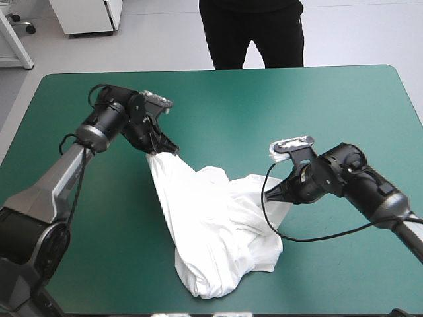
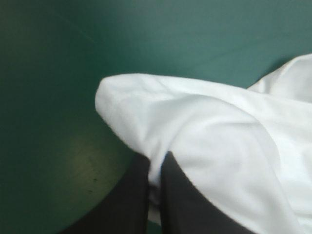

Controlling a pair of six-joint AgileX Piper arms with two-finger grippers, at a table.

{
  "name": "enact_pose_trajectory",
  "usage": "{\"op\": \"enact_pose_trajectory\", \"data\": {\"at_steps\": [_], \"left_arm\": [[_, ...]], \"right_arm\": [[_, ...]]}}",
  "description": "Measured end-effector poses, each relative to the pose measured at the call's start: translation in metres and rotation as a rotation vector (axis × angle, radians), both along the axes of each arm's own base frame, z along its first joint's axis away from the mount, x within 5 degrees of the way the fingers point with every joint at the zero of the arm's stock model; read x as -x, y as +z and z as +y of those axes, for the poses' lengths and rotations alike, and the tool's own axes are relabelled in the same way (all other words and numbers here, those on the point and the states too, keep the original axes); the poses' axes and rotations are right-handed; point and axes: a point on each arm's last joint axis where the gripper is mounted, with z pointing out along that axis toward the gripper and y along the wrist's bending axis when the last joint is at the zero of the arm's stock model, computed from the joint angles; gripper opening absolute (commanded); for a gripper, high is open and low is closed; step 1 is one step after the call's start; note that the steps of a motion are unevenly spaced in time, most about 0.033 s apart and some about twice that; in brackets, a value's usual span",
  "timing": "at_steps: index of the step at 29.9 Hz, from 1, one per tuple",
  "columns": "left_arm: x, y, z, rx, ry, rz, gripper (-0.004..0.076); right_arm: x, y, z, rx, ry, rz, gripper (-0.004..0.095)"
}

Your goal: Fold the cloth

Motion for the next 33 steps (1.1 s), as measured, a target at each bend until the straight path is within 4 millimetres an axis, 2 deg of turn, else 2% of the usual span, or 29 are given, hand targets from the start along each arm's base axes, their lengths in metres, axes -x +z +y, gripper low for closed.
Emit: {"op": "enact_pose_trajectory", "data": {"at_steps": [8, 12, 16, 21, 24, 29, 33], "left_arm": [[0.038, 0.118, 0.015, 0.121, 0.010, -0.329, -0.0009], [0.072, 0.179, 0.028, 0.199, 0.010, -0.527, -0.0009], [0.111, 0.231, 0.041, 0.282, 0.005, -0.706, -0.0009], [0.158, 0.282, 0.053, 0.433, -0.031, -0.918, -0.0009], [0.181, 0.305, 0.056, 0.525, -0.066, -1.029, -0.0009], [0.214, 0.337, 0.062, 0.680, -0.127, -1.208, -0.0009], [0.242, 0.358, 0.070, 0.763, -0.169, -1.371, -0.0009]], "right_arm": [[0.017, 0.105, -0.025, -0.003, -0.047, -0.295, -0.0017], [0.028, 0.160, -0.036, -0.033, -0.051, -0.459, -0.0017], [0.046, 0.211, -0.049, -0.079, -0.042, -0.635, -0.0017], [0.076, 0.263, -0.069, -0.132, -0.042, -0.836, -0.0017], [0.098, 0.291, -0.081, -0.172, -0.042, -0.958, -0.0017], [0.125, 0.326, -0.097, -0.245, -0.051, -1.157, -0.0016], [0.143, 0.345, -0.106, -0.292, -0.043, -1.300, -0.0016]]}}
